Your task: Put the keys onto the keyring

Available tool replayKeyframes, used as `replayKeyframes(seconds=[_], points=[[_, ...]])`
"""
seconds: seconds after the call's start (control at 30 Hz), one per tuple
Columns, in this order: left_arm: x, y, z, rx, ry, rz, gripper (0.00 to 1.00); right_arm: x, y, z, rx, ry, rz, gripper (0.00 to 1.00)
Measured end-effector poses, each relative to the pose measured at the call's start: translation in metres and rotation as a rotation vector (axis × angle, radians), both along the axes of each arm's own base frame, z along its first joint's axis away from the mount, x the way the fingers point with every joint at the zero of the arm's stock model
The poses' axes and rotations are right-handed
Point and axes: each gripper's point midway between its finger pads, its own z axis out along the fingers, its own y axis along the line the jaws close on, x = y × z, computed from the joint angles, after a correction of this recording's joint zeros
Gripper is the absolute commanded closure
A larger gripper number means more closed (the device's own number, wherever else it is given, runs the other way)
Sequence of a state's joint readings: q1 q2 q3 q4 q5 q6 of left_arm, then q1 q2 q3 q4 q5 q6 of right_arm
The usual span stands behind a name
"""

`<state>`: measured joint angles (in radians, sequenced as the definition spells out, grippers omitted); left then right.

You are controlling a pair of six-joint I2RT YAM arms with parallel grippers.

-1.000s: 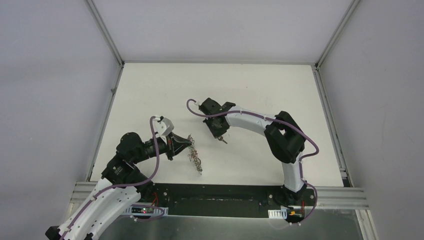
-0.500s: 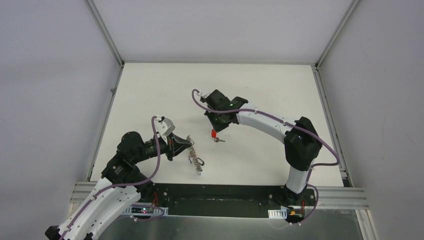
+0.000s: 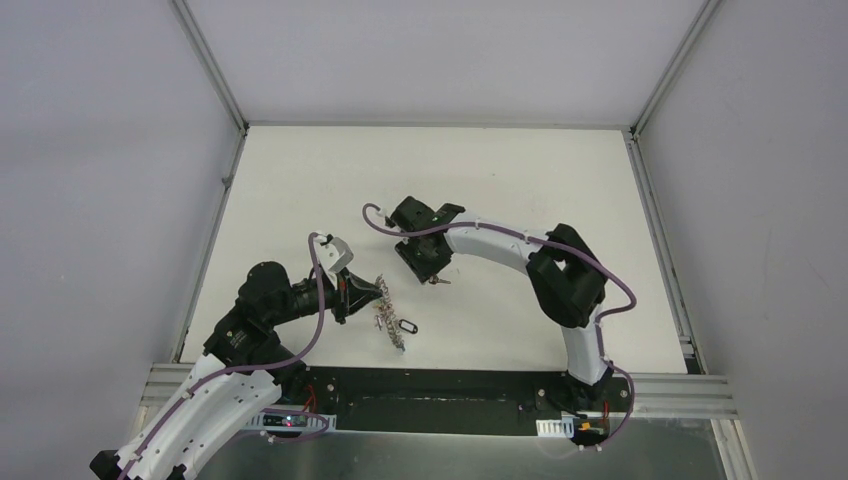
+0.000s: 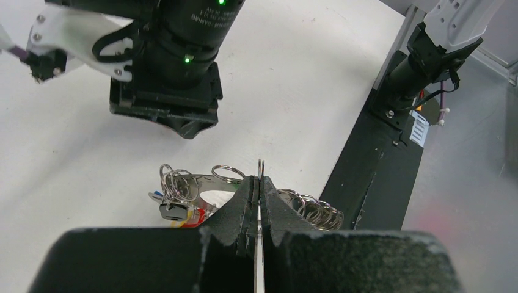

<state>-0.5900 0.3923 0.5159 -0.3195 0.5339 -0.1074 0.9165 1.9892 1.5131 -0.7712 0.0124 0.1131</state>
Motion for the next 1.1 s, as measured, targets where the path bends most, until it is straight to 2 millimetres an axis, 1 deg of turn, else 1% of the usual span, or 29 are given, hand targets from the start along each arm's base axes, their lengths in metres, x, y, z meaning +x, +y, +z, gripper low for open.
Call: replayKeyframes(seconds=[0.13, 0.27, 0.37, 0.5, 0.67, 0.73, 0.8, 0.83, 1.1], points=[[0.000, 0.000, -0.001, 0.004, 0.005, 0.000, 1.00, -0.006, 0.006, -0.014, -0.060, -0.018, 0.039, 0.61], [0.000, 0.000, -0.001, 0.004, 0.005, 0.000, 1.00, -0.004, 0.010, -0.022, -0.119, -0.060, 0.057, 0.64], [0.000, 0.000, -0.001, 0.003, 0.004, 0.000, 1.00, 0.002, 0.014, -0.021, -0.148, -0.102, 0.065, 0.66], [0.000, 0.000, -0.001, 0.003, 0.004, 0.000, 1.00, 0.008, 0.012, -0.020, -0.178, -0.139, 0.061, 0.68], [0.000, 0.000, -0.001, 0.003, 0.004, 0.000, 1.00, 0.011, 0.005, -0.019, -0.212, -0.161, 0.057, 0.81], [0.000, 0.000, -0.001, 0.003, 0.003, 0.000, 1.00, 0.012, 0.003, -0.020, -0.226, -0.167, 0.058, 0.88], [0.000, 0.000, -0.001, 0.003, 0.003, 0.000, 1.00, 0.012, 0.001, -0.021, -0.235, -0.166, 0.059, 0.98], [0.000, 0.000, -0.001, 0.003, 0.003, 0.000, 1.00, 0.012, 0.001, -0.022, -0.240, -0.166, 0.061, 1.00], [0.000, 0.000, -0.001, 0.006, -0.002, -0.001, 1.00, 0.013, 0.000, -0.021, -0.244, -0.168, 0.062, 1.00]])
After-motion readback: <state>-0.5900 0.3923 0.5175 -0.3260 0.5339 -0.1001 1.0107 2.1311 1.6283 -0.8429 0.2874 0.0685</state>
